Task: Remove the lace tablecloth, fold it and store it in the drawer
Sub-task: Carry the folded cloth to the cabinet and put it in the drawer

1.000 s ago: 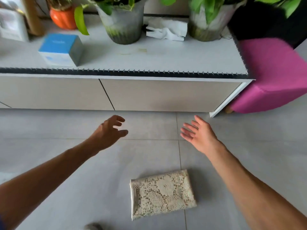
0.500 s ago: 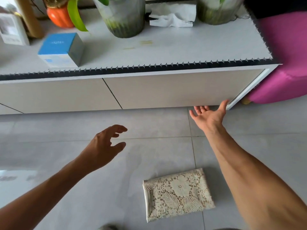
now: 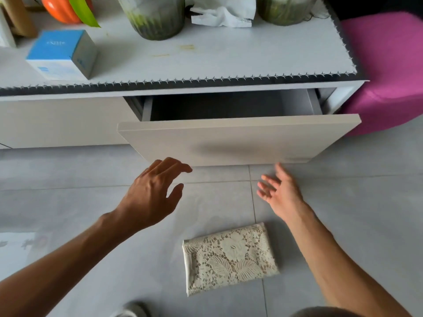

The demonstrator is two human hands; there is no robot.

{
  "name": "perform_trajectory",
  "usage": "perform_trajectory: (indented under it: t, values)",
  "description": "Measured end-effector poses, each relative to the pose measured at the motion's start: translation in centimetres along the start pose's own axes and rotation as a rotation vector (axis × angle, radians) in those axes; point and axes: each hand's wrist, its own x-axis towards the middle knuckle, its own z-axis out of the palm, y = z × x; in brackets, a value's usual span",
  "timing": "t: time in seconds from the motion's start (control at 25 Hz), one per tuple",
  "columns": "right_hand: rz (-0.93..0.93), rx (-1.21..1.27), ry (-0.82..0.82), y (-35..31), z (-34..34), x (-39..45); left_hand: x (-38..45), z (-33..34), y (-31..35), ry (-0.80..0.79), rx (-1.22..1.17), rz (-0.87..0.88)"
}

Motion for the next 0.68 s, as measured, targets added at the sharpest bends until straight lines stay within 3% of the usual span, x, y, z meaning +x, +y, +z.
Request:
perform_trajectory:
  t: [0.12, 0.16, 0.2, 0.36, 0.48, 0.56, 0.6, 0.68]
  values:
    - [-0.184, -1.099, 0.081, 5.3, -3.5, -4.4, -2.7, 3.0, 0.2, -0.311, 0.026, -0.145]
    - [-0.216, -1.310, 0.048, 6.9, -4.4, -5.7, -3.3, 3.9, 0.3, -0.404, 0.077, -0.132]
    - [-0.197, -1.370, 0.006, 8.0, -4.9, -6.6, -3.7, 4.5, 0.5, -0.461, 0.114, -0.106]
    - [-0.037, -1.183, 0.016, 8.6, -4.6, -7.3, -2.5, 4.0, 2.0, -0.350, 0.057, -0.059]
    - [-0.090, -1.045, -0.064, 8.4, -4.7, -8.1, -0.7, 0.9, 3.4, 0.003, 0.005, 0.107]
    - [-0.197, -0.867, -0.246, 7.4, -4.5, -9.7, 1.2, -1.8, 3.7, 0.246, 0.109, 0.164]
    - [-0.256, -0.798, -0.353, 6.5, -4.1, -10.6, 2.5, -3.1, 3.6, 0.290, 0.212, 0.122]
    - [-0.367, -0.708, -0.472, 3.8, -3.5, -12.6, 4.9, -5.2, 3.3, 0.177, 0.370, -0.022]
